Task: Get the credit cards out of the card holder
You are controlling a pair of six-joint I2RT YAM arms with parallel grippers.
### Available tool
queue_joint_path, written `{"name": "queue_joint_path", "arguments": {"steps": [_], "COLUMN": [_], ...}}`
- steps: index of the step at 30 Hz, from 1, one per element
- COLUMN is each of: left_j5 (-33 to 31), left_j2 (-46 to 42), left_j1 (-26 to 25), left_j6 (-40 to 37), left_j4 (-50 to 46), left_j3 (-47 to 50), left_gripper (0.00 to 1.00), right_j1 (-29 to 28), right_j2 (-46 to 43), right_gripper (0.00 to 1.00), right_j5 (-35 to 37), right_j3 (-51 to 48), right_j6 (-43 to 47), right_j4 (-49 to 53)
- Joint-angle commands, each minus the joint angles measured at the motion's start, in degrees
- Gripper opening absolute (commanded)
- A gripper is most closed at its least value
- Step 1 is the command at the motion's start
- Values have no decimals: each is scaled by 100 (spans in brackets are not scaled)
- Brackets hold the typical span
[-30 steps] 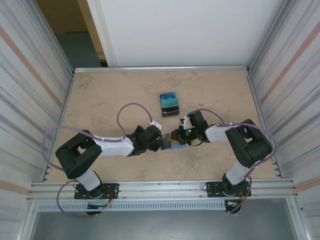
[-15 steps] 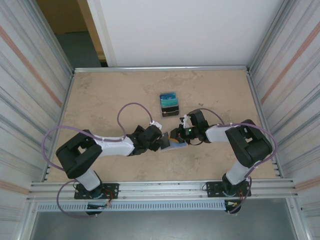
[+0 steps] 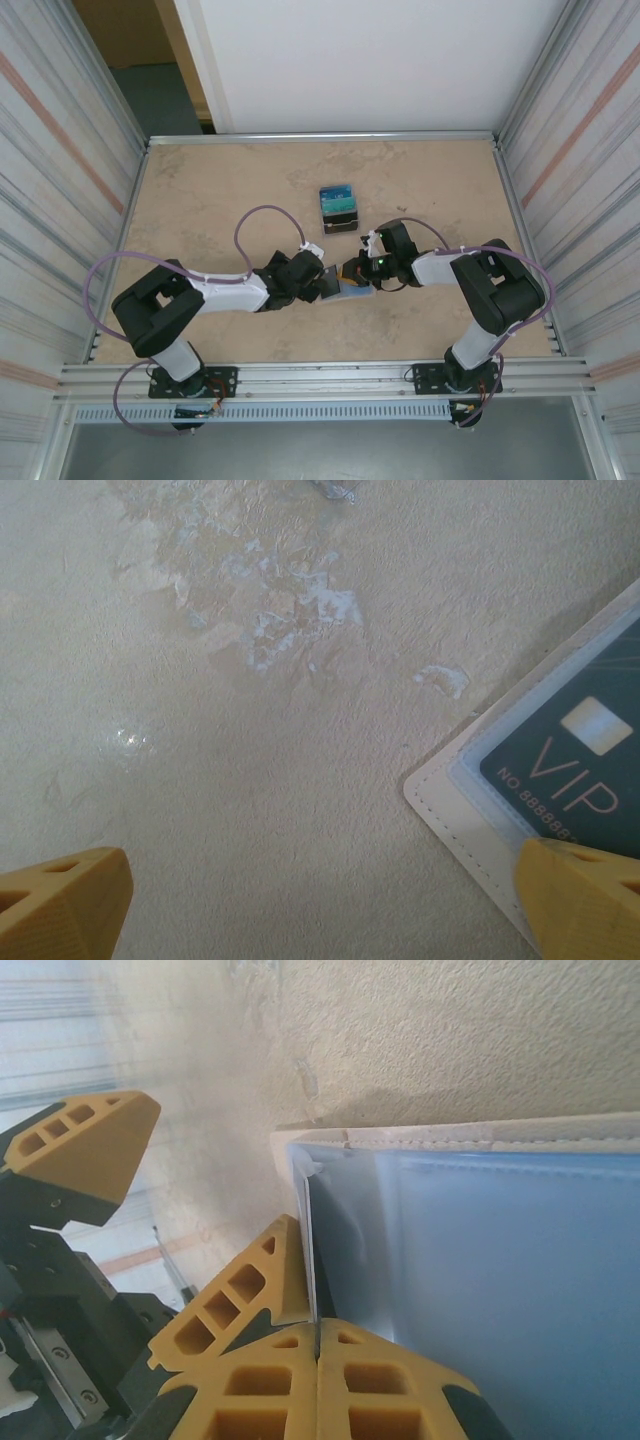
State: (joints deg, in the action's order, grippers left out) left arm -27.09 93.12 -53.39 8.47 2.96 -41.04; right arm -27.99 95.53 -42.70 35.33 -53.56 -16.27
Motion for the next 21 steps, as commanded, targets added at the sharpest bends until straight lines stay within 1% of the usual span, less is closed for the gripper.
{"name": "queue_joint_path", "arguments": {"steps": [1, 14, 21], "left_j5": [-183, -223, -300], "left_j2": [75, 61, -13], "left_j1": [-32, -36, -32], "left_j6": [58, 87, -64], "left_j4": [-226, -235, -161], "left_j3": [-34, -1, -1], "left_gripper": [99, 99, 99], "right_j1": [80, 256, 299], "right_j2": [-137, -203, -218], "right_gripper": [0, 0, 0], "right_j5": [129, 179, 264], "right_j3": [-27, -2, 93], "right_j6": [171, 442, 692], "right_j4": [219, 613, 943]}}
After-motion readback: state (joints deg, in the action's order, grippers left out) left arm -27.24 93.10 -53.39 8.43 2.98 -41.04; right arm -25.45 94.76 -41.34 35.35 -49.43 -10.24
